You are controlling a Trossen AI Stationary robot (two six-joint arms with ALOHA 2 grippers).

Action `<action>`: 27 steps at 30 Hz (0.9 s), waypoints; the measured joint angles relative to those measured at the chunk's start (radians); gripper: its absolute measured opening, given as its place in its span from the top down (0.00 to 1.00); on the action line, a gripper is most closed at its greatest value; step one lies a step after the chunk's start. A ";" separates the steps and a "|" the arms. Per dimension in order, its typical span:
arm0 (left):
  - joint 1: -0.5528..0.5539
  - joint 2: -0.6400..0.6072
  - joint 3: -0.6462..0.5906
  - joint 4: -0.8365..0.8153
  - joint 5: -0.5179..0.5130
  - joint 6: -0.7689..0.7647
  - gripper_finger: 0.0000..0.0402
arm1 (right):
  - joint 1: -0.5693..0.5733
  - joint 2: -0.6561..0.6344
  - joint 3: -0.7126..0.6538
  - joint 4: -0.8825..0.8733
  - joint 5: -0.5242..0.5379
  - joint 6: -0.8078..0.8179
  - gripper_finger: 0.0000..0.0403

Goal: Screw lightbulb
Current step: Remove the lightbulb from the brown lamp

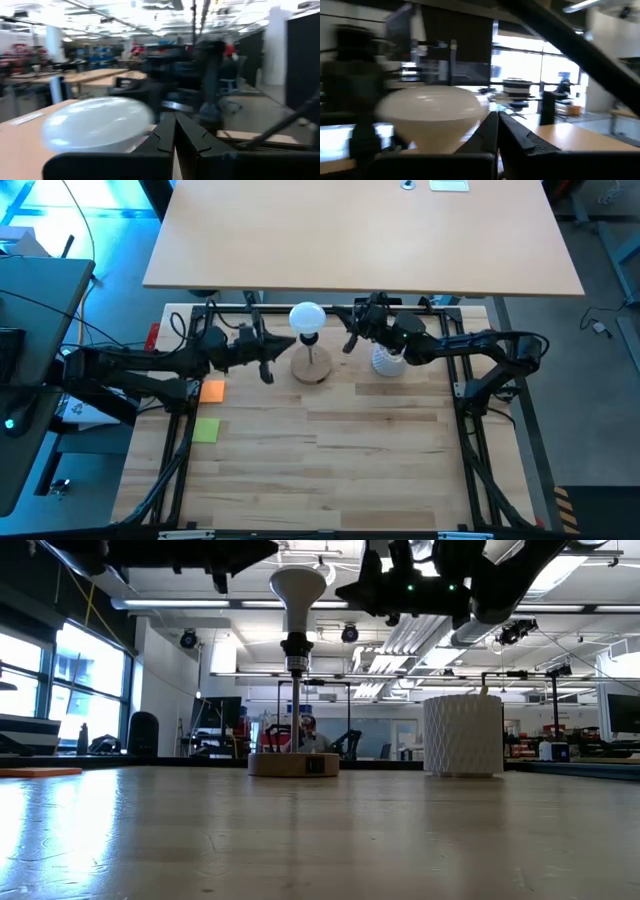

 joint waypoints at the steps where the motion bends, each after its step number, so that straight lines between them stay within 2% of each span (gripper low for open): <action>1: -0.015 -0.006 0.000 -0.003 -0.010 0.005 1.00 | -0.009 0.000 0.000 0.002 0.019 0.003 1.00; 4: -0.036 -0.041 0.000 -0.061 -0.148 0.023 1.00 | -0.026 -0.003 0.000 0.008 -0.002 0.012 1.00; 7: -0.008 -0.065 0.000 -0.155 -0.301 0.035 1.00 | -0.022 -0.006 0.000 0.029 -0.195 0.031 1.00; 9: 0.034 -0.065 0.000 -0.163 -0.309 0.033 1.00 | -0.014 -0.007 0.000 0.047 -0.315 0.044 1.00; 10: 0.058 -0.064 0.000 -0.160 -0.283 0.027 1.00 | -0.006 -0.007 0.000 0.047 -0.335 0.047 1.00; 14: 0.140 -0.031 0.000 -0.108 -0.109 -0.034 1.00 | 0.022 -0.001 0.002 0.042 -0.320 0.026 1.00; 17: 0.158 -0.018 0.000 -0.037 -0.016 -0.092 1.00 | 0.026 0.027 0.027 0.021 -0.293 0.027 1.00; 21: 0.120 -0.016 0.000 -0.012 0.087 -0.135 1.00 | 0.020 0.068 0.076 -0.005 -0.159 0.029 1.00; 25: 0.040 -0.018 0.000 -0.021 0.101 -0.147 1.00 | 0.014 0.079 0.085 -0.025 -0.003 0.014 1.00; 27: 0.006 -0.018 0.000 -0.035 0.058 -0.130 1.00 | 0.014 0.078 0.085 -0.025 0.048 0.011 1.00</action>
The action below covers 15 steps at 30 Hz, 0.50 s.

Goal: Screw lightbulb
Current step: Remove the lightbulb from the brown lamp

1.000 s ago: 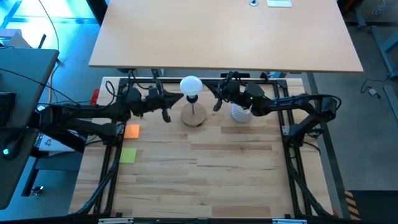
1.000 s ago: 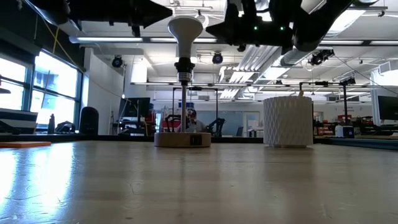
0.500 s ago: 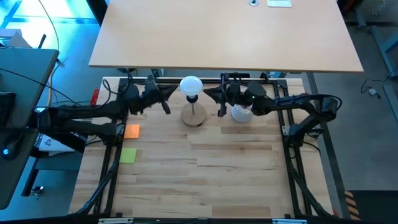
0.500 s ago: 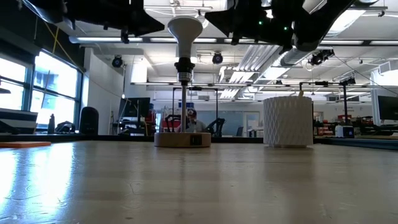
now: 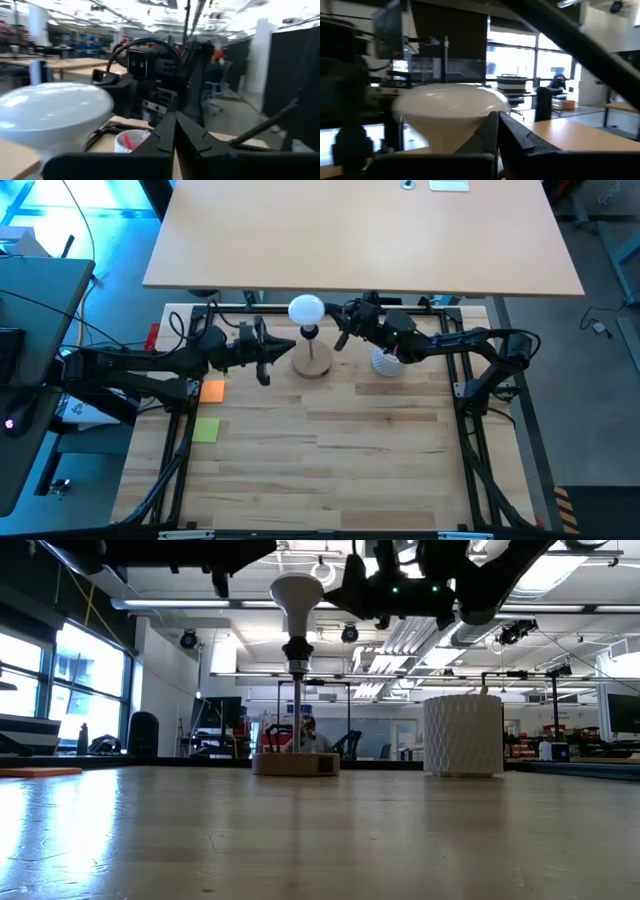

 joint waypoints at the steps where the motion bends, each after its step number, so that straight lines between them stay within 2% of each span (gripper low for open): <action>1: -0.012 0.000 0.000 -0.005 -0.032 0.013 1.00 | 0.000 0.000 0.000 -0.001 0.015 -0.002 1.00; 5: -0.017 -0.017 0.000 -0.071 -0.233 0.063 1.00 | 0.005 -0.003 0.000 0.002 0.021 -0.017 1.00; 9: 0.040 -0.023 0.000 -0.085 -0.416 0.102 1.00 | 0.034 -0.026 0.000 0.005 0.021 -0.033 1.00; 12: 0.114 -0.023 0.000 -0.074 -0.436 0.101 1.00 | 0.066 -0.037 0.000 0.011 0.025 -0.043 1.00; 15: 0.190 -0.023 0.000 -0.065 -0.334 0.067 1.00 | 0.088 -0.036 0.000 0.007 0.023 -0.063 1.00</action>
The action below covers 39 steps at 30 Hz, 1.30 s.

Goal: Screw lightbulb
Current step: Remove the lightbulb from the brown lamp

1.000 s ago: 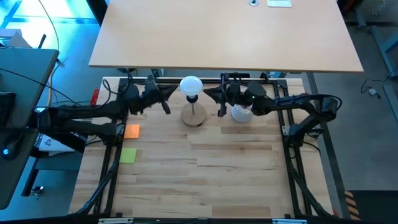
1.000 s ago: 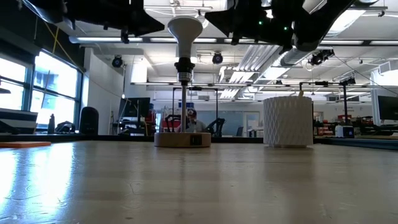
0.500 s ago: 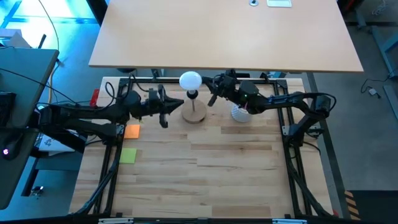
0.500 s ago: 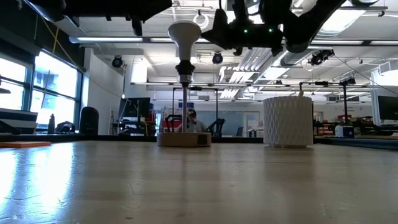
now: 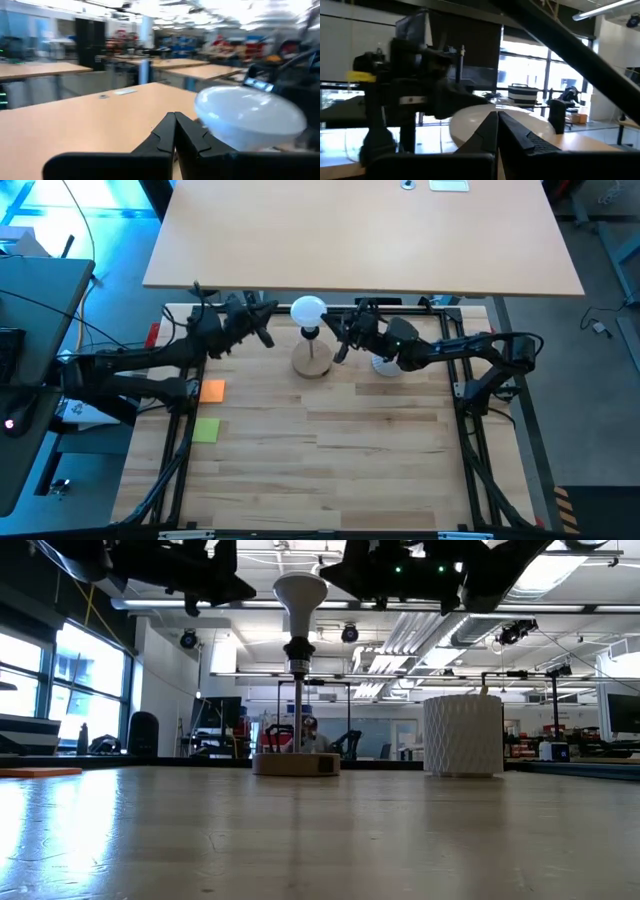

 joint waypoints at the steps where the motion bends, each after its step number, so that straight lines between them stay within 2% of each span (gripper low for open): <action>1: 0.022 0.001 0.000 0.008 0.056 -0.018 1.00 | 0.003 0.003 0.000 -0.001 -0.002 -0.002 1.00; 4: 0.065 0.018 0.000 0.061 0.188 -0.085 1.00 | -0.007 0.009 0.000 0.000 0.020 0.020 1.00; 10: 0.065 0.081 0.000 0.174 0.338 -0.142 1.00 | -0.027 0.009 0.000 -0.005 0.048 0.026 1.00; 19: -0.027 0.153 0.033 0.173 0.414 -0.211 1.00 | -0.070 0.009 0.002 0.002 0.050 0.020 1.00; 22: -0.064 0.133 0.037 0.082 0.358 -0.223 1.00 | -0.093 0.009 0.001 0.009 0.050 0.014 1.00; 27: -0.025 0.059 0.037 -0.116 0.090 -0.161 1.00 | -0.109 -0.013 -0.001 -0.004 0.008 0.011 1.00; 28: -0.006 0.053 0.037 -0.119 0.061 -0.142 1.00 | -0.109 -0.017 -0.002 -0.003 -0.009 0.011 1.00; 30: 0.046 0.053 0.037 -0.102 0.066 -0.117 1.00 | -0.105 -0.026 -0.002 0.002 -0.036 0.011 1.00; 35: 0.180 0.106 0.038 0.023 0.299 -0.152 1.00 | -0.079 -0.031 -0.002 0.004 -0.064 0.011 1.00; 39: 0.214 0.154 0.038 0.143 0.451 -0.195 1.00 | -0.062 -0.033 -0.002 0.008 -0.064 0.006 1.00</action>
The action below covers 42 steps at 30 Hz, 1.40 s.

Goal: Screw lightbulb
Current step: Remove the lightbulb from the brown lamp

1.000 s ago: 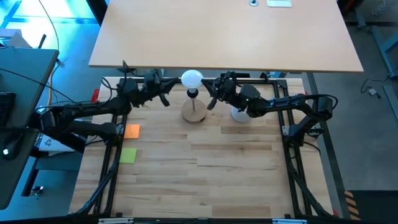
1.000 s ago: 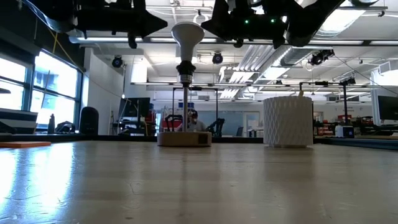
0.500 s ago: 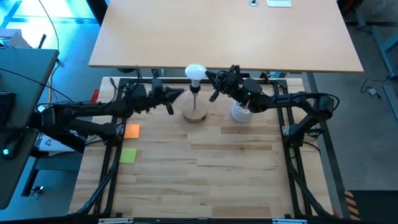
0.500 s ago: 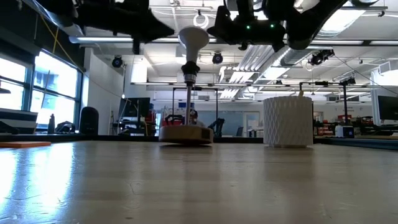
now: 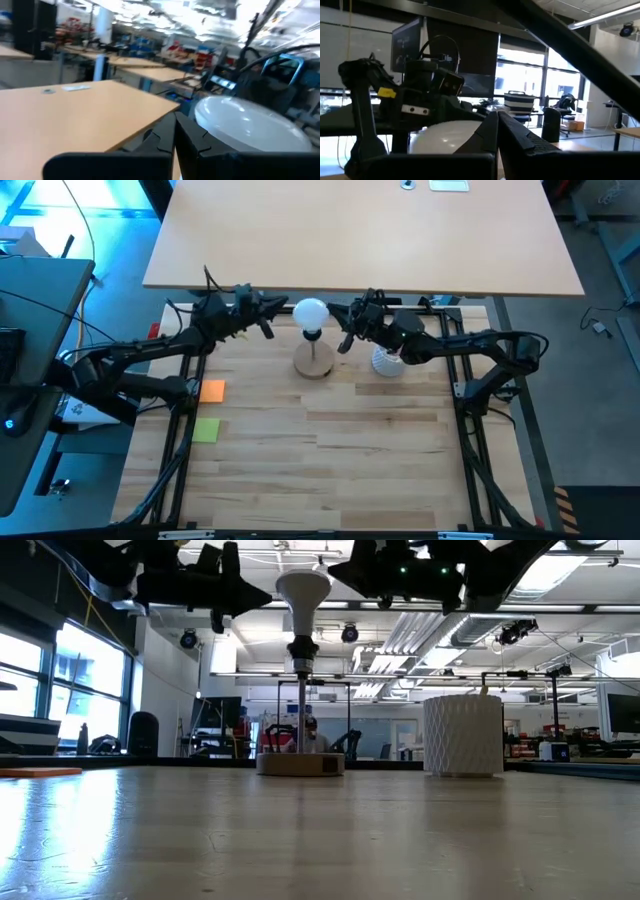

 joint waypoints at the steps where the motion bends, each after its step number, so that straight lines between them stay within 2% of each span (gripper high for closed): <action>1: 0.002 0.009 0.000 0.022 0.010 -0.007 1.00 | 0.004 0.000 0.000 -0.007 0.000 -0.010 1.00; 10: -0.026 0.055 0.000 0.143 0.041 -0.092 1.00 | 0.029 -0.002 0.001 -0.080 0.020 -0.010 1.00; 18: -0.109 0.105 0.048 0.140 0.040 -0.129 1.00 | 0.006 0.008 0.002 -0.067 0.028 -0.010 1.00; 25: -0.200 0.054 0.051 0.079 0.061 -0.128 1.00 | -0.046 0.013 0.001 -0.037 0.031 -0.014 1.00; 28: -0.223 -0.003 0.051 -0.024 -0.005 -0.085 1.00 | -0.060 0.007 0.000 -0.010 0.029 -0.032 1.00; 31: -0.240 -0.070 0.051 -0.182 -0.154 -0.009 1.00 | -0.058 -0.019 0.000 -0.016 0.020 -0.050 1.00; 35: -0.247 -0.109 0.050 -0.290 -0.308 0.047 1.00 | -0.027 -0.055 0.000 -0.083 -0.109 -0.050 1.00; 39: -0.220 -0.064 0.050 -0.217 -0.303 0.063 1.00 | 0.016 -0.055 0.000 -0.132 -0.147 -0.052 1.00; 42: -0.209 -0.009 0.050 -0.139 -0.238 0.056 1.00 | 0.036 -0.051 0.000 -0.173 -0.034 -0.057 1.00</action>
